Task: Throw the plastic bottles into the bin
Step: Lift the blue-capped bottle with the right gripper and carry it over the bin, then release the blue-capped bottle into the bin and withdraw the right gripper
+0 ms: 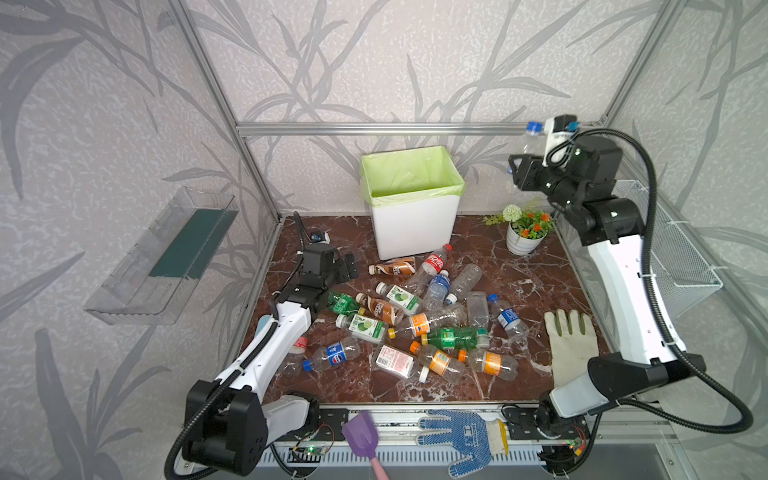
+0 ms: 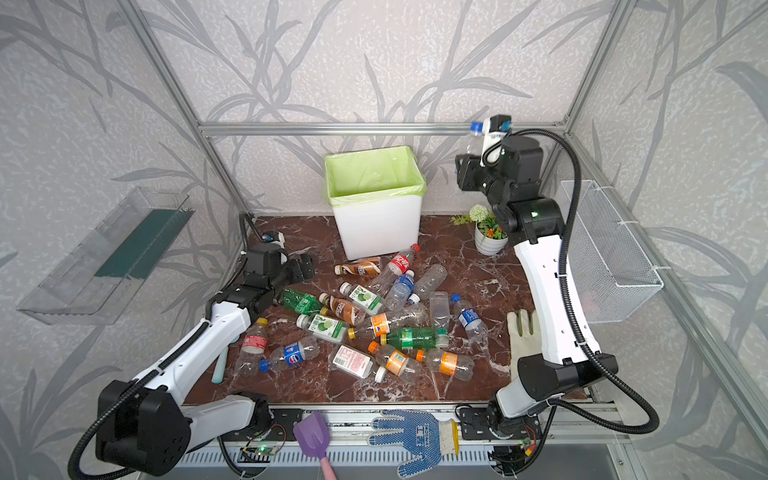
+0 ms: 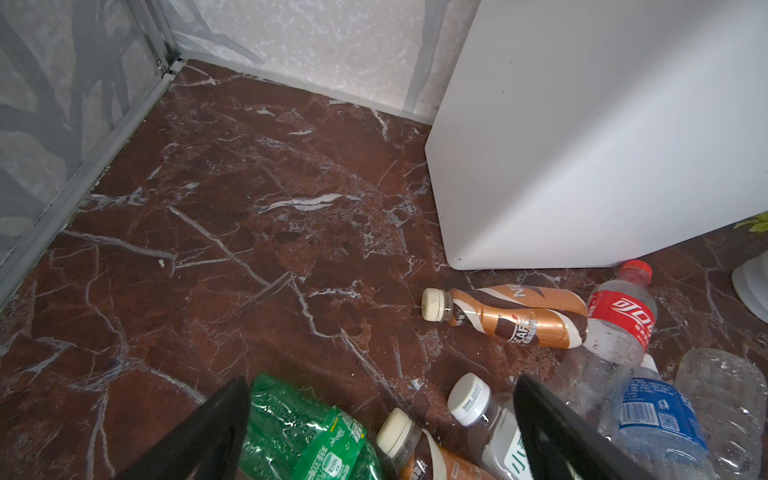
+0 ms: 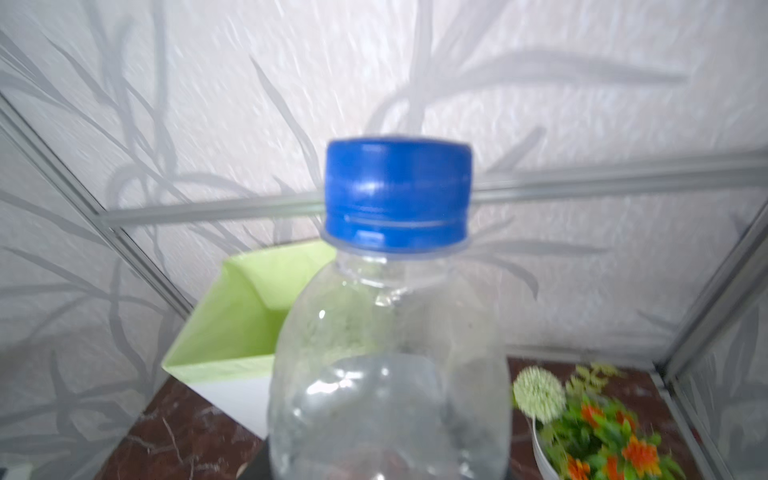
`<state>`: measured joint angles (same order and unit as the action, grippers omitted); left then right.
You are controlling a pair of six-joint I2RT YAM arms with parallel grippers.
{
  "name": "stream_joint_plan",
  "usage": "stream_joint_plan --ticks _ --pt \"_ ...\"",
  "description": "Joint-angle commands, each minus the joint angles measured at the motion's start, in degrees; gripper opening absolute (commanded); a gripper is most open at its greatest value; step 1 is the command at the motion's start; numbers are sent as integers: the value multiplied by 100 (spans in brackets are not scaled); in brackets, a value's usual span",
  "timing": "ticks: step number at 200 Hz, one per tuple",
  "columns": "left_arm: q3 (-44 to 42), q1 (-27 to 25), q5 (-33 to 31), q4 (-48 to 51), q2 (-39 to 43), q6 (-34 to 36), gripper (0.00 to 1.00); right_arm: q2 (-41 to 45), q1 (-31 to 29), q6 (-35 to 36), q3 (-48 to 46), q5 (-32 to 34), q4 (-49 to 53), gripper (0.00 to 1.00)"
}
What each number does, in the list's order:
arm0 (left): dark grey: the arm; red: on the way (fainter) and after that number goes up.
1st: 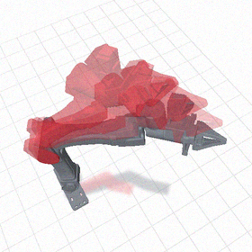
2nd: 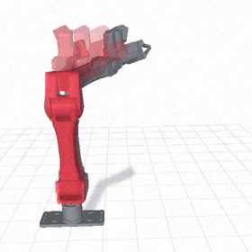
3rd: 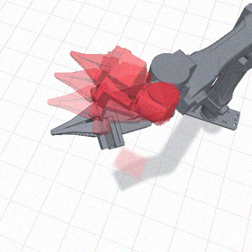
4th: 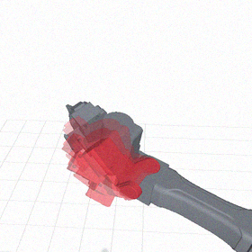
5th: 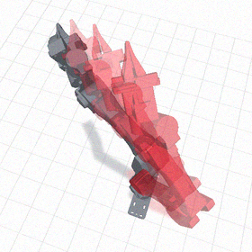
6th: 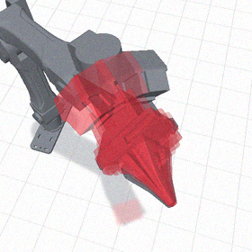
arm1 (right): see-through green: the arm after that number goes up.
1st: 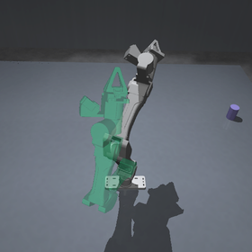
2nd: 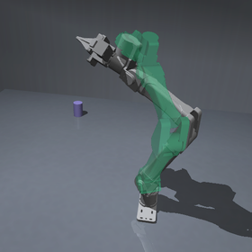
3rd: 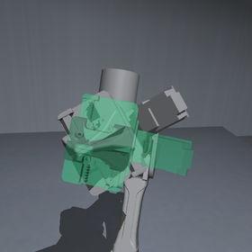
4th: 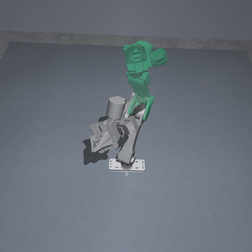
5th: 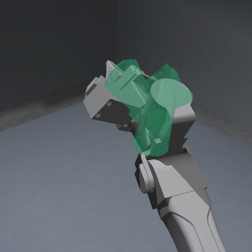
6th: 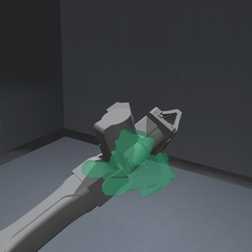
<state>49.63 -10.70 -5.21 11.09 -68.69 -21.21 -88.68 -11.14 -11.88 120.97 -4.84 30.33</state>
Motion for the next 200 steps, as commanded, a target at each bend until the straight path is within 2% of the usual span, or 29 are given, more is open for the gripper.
stream_joint_plan --ticks 1,33,48,60,68,79,90,99,112,133,159,200 --pt "-163 49 -358 248 13 -67 99 177 24 -34 282 -128 -873 47" --pt "-297 50 -361 245 40 -184 99 -208 -62 -668 -2 -633 -1685 48" --pt "-316 46 -316 256 25 -218 99 -823 -252 -928 129 -902 -1885 49" --pt "-309 50 -306 296 12 -233 99 -1623 -461 -1036 621 -1182 -1733 49" --pt "-306 48 -297 326 -4 -237 99 -2255 -612 -976 1303 -1342 -1307 51" --pt "-303 49 -305 370 -19 -245 99 -3305 -785 -757 2808 -1546 -325 56" --pt "-295 50 -303 427 -9 -259 99 -4392 -884 -564 4697 -1494 718 65" --pt "-288 50 -297 467 12 -259 99 -5135 -908 -571 6062 -1400 1193 75" --pt "-336 49 -288 472 55 -231 99 -4698 -838 -807 5070 -1353 674 84" --pt "-381 55 -302 589 126 -199 99 -3545 -923 -483 3189 -915 -265 97" --pt "-484 51 -331 677 286 -173 99 -2328 -943 -253 1695 -593 -1049 99" --pt "-576 43 -442 830 561 -417 99 -1188 -934 -219 81 -501 -1420 100"
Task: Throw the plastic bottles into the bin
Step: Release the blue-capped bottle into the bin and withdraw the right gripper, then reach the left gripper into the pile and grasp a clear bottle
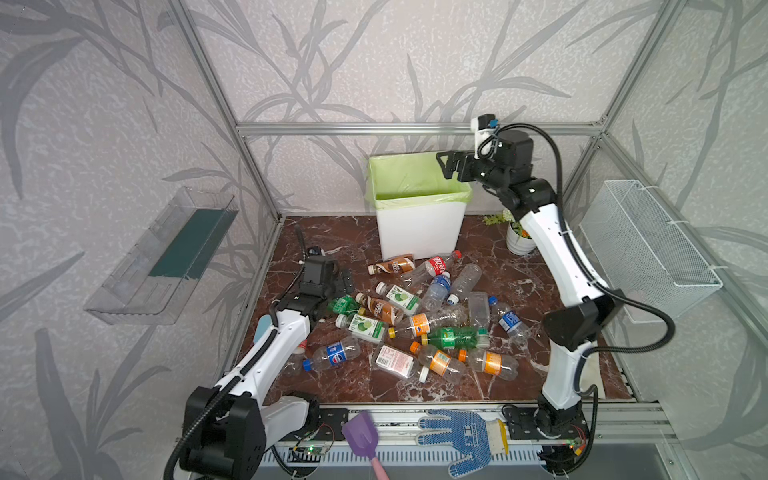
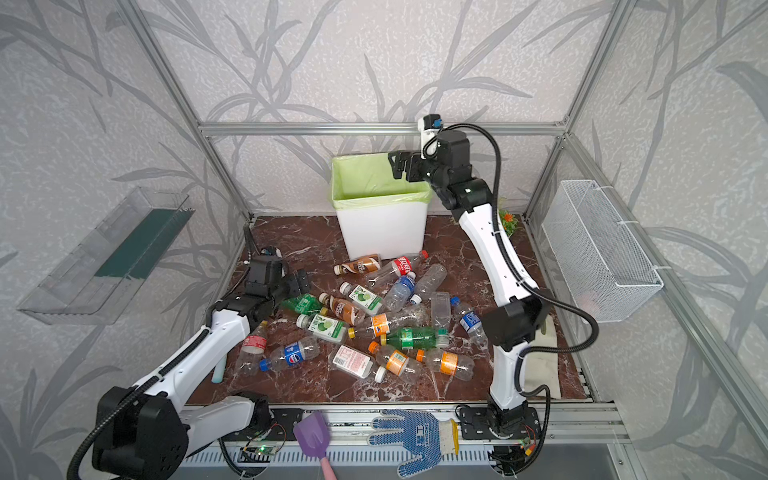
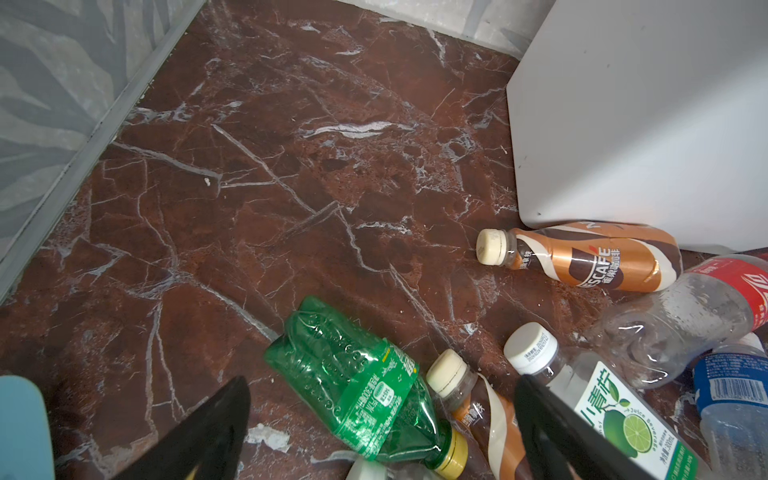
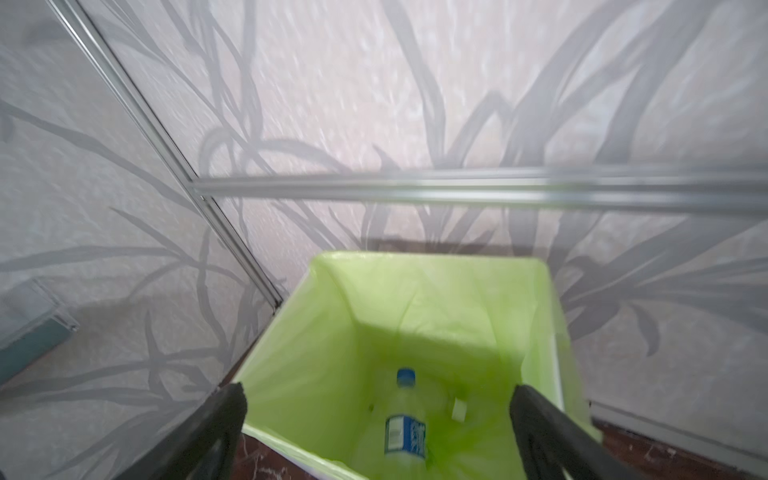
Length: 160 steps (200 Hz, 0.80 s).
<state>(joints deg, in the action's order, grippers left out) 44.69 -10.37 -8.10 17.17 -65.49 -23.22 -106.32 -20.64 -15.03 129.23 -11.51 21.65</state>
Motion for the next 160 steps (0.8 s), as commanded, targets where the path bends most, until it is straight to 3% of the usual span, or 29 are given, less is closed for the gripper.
stream_joint_plan --ticks 1,54,92,118,160 --pt "-82 9 -151 228 245 -221 99 603 21 100 -796 166 -563 100" --pt "65 -222 -293 1023 395 -359 99 2030 226 329 -3131 411 -695 100" --pt "-43 -977 -614 1618 604 -409 99 3175 674 402 -5409 429 -996 99" --pt "310 -1405 -903 2173 697 655 99 3813 1157 378 -6665 96 -1006 99" --pt "1607 -1863 -1706 3462 503 3251 99 4583 1669 825 -7834 -84 -1229 99"
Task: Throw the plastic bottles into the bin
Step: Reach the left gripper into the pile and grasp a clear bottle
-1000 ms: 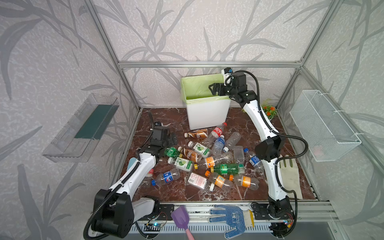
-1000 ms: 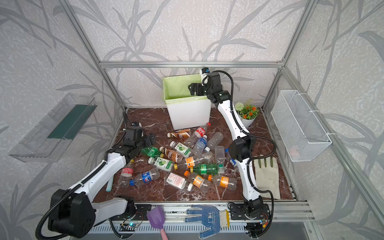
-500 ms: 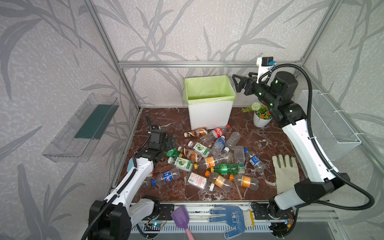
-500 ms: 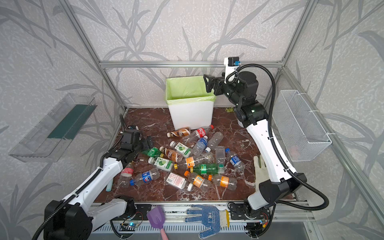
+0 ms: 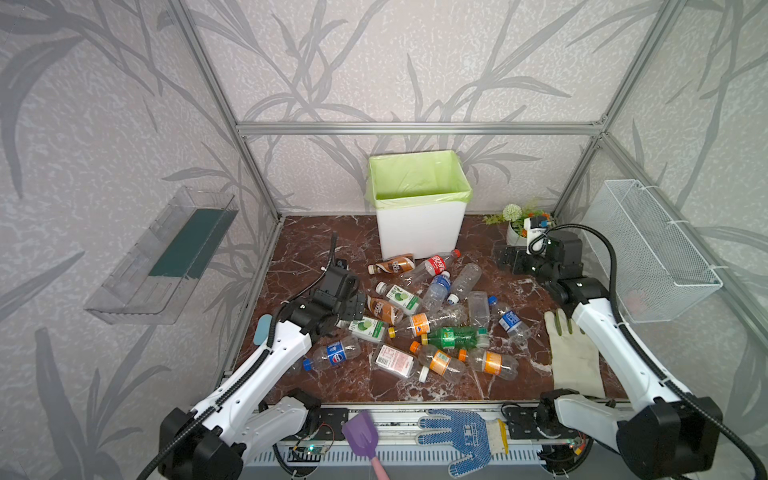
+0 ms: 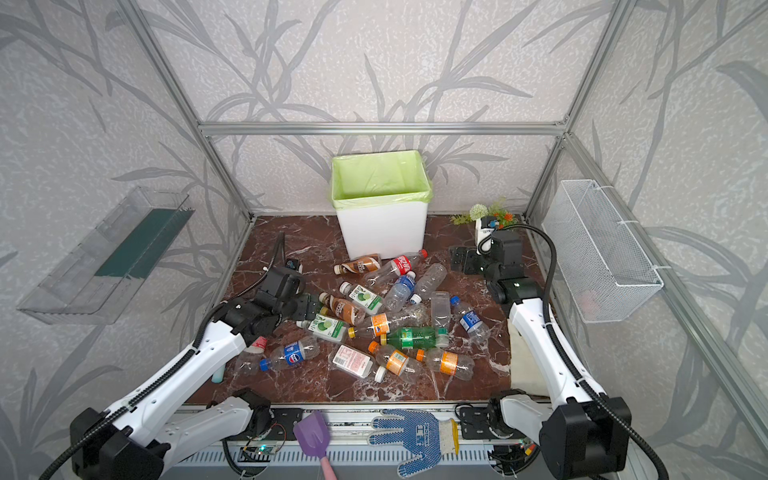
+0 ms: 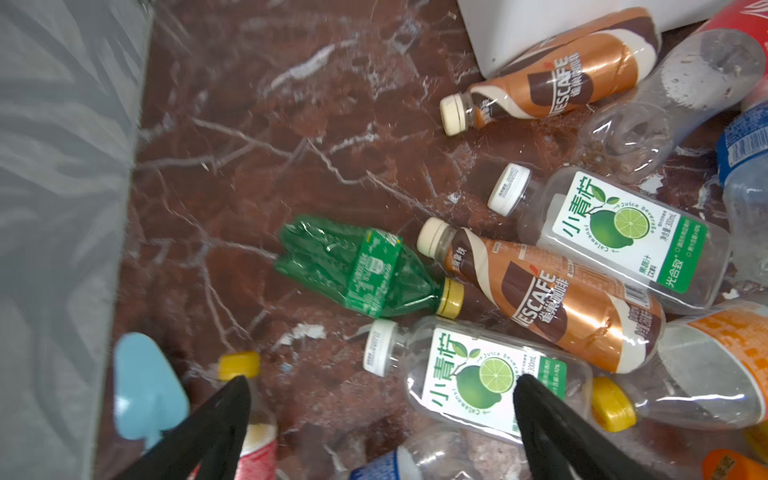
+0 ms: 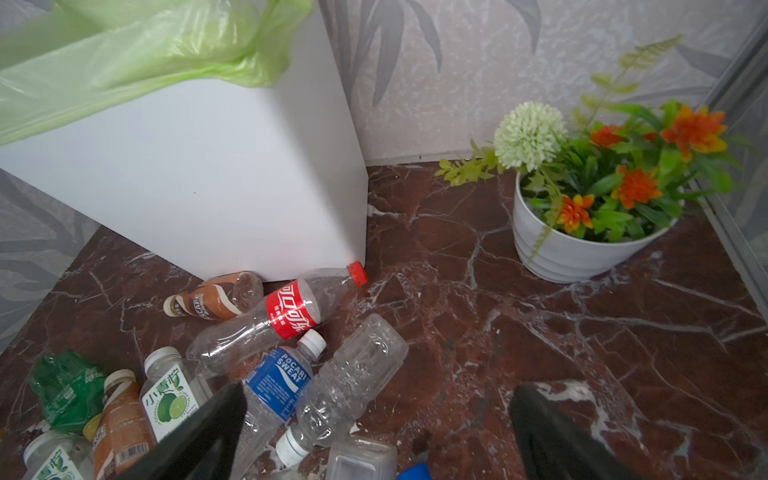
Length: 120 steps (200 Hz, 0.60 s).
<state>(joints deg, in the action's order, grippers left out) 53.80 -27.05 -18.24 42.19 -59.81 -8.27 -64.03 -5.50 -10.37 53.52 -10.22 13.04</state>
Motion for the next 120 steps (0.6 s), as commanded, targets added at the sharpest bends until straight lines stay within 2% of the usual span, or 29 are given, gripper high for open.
stream_joint_plan --ticks 1,17,35,74,120 --pt "712 -204 -700 998 -66 1793 99 364 159 373 -271 -211 -366 99" --pt "828 -282 -609 1605 -200 2433 99 490 245 486 -438 -153 -401 99" --pt "537 -439 -473 2085 -267 2880 99 586 323 587 -645 -162 -594 99" --pt "-331 -795 123 1997 -214 2958 90 525 470 467 -737 -401 -768 99" --pt "-822 -1006 653 1761 -358 3082 88 440 505 343 -815 -428 -836 99"
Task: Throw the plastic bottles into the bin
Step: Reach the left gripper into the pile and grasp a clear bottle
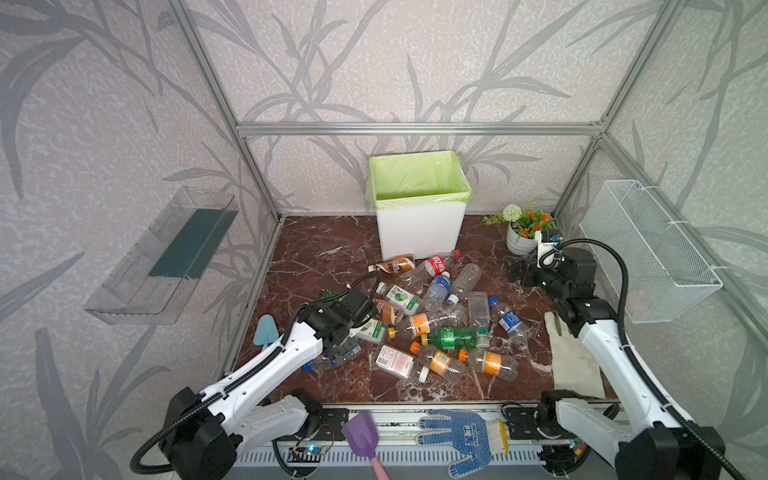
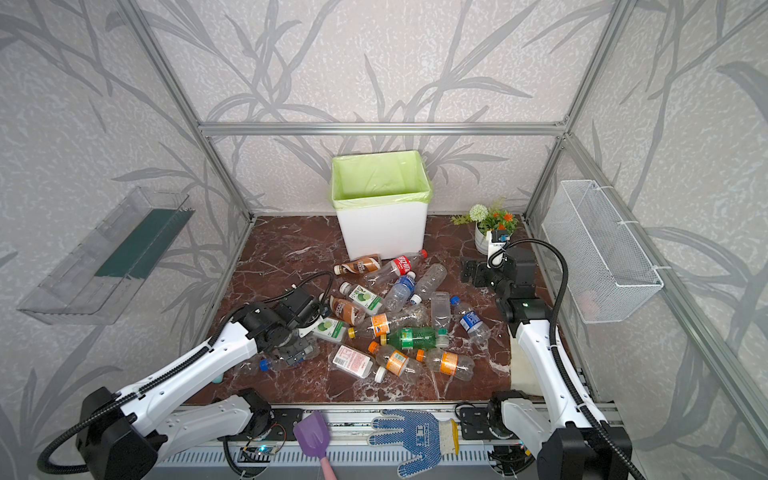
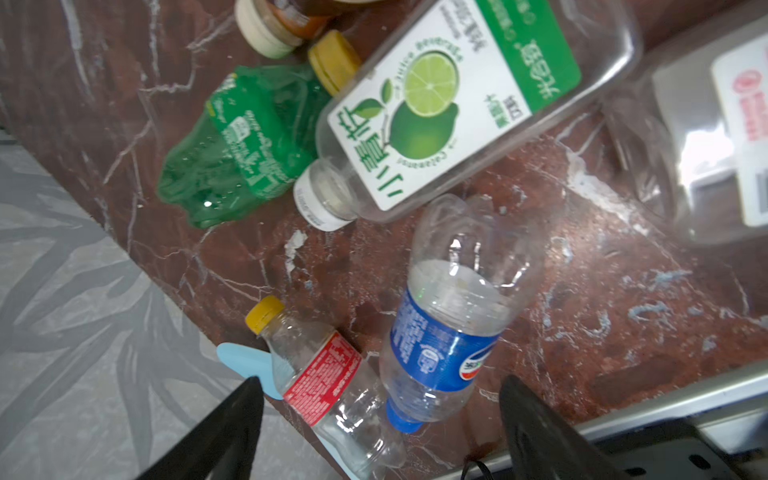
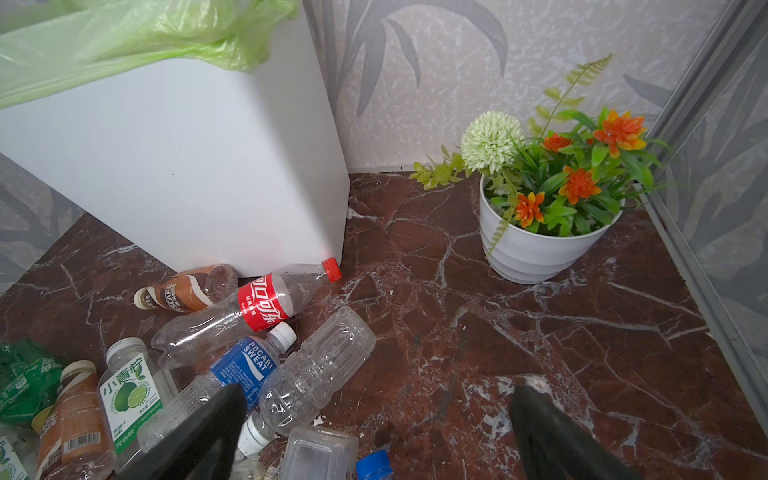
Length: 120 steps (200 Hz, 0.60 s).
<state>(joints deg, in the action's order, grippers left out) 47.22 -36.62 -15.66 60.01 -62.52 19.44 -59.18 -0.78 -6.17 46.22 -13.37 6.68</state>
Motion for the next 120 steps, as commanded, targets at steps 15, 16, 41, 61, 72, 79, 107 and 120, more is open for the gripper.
stream_joint_plan --ticks 15,16,41,61,72,79,107,120 --pt "-300 -48 450 -208 -270 358 87 -75 49 -128 -95 -138 -202 99" --pt "-305 -52 450 -217 -287 358 87 -76 50 -133 -95 -139 -202 99" --pt "-382 -91 540 -423 -594 287 86 -68 69 -148 -94 -140 -196 99" --pt "-382 -132 502 -455 -771 244 86 -50 95 -130 -136 -115 -185 99" --pt "-396 -146 541 -455 -869 244 86 -58 128 -131 -163 -118 -185 99" --pt "-406 -173 566 -463 -931 240 86 -67 143 -144 -186 -120 -184 99" --pt "-440 -289 581 -518 -1159 153 85 -91 209 -149 -268 -155 -198 99" --pt "-452 -311 550 -549 -1237 130 85 -96 250 -148 -295 -174 -202 99"
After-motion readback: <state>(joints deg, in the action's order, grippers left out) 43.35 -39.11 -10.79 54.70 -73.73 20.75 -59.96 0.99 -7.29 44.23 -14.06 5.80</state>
